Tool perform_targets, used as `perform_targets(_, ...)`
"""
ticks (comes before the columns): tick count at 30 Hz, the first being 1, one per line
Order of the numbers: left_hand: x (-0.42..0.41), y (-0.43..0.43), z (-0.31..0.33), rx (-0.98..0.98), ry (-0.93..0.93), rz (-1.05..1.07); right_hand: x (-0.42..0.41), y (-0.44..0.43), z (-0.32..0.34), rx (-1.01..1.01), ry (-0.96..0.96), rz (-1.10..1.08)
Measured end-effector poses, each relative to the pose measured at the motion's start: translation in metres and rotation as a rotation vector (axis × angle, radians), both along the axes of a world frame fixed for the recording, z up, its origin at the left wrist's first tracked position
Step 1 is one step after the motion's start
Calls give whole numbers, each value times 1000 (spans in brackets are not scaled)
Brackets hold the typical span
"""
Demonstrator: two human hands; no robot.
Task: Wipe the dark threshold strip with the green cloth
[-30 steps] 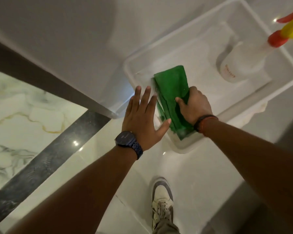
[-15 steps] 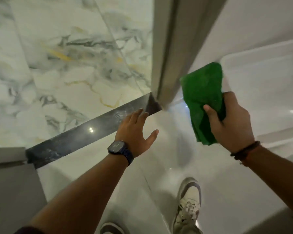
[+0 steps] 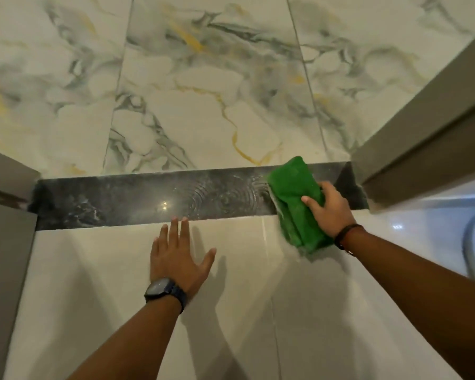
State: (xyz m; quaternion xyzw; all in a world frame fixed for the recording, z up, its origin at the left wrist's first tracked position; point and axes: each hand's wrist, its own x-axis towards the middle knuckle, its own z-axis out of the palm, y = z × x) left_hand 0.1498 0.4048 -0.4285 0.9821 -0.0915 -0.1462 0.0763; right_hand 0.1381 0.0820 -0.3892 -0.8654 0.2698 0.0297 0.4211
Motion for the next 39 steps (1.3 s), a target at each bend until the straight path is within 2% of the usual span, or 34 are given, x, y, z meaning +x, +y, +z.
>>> perform_targets(2, 5, 3, -24, 42, -55, 42, 6, -9, -27, -158, 20, -70)
perform_targets(3, 9, 4, -32, 50, -82, 56, 6, -13, -37, -277, 21, -30)
perform_targets(6, 18, 0, -48, 39, -123, 69, 1, -11, -62, -582, 51, 294)
perform_targets(9, 19, 0, -54, 28, -124, 91, -3, -6, -77, -682, 174, 444)
perform_targets(13, 19, 13, -55, 66, -125, 195, 0, -12, -82, -697, 205, 417)
perform_targets(17, 21, 17, -60, 64, -132, 207, 12, -12, -85, -700, 177, 318)
perform_targets(22, 22, 18, -64, 69, -135, 202, 55, 16, -88, -676, 232, 181)
perform_targets(25, 22, 19, -65, 75, -131, 192, 71, 40, -88, -673, 206, 244)
perform_targets(32, 23, 19, -63, 75, -115, 186, 43, 70, -85, -679, 74, 611)
perform_targets(36, 24, 21, -61, 70, -105, 171, 16, 32, -81, -647, 45, 622)
perform_targets(39, 25, 24, -61, 75, -112, 161, 2, -8, -78, -640, 29, 517)
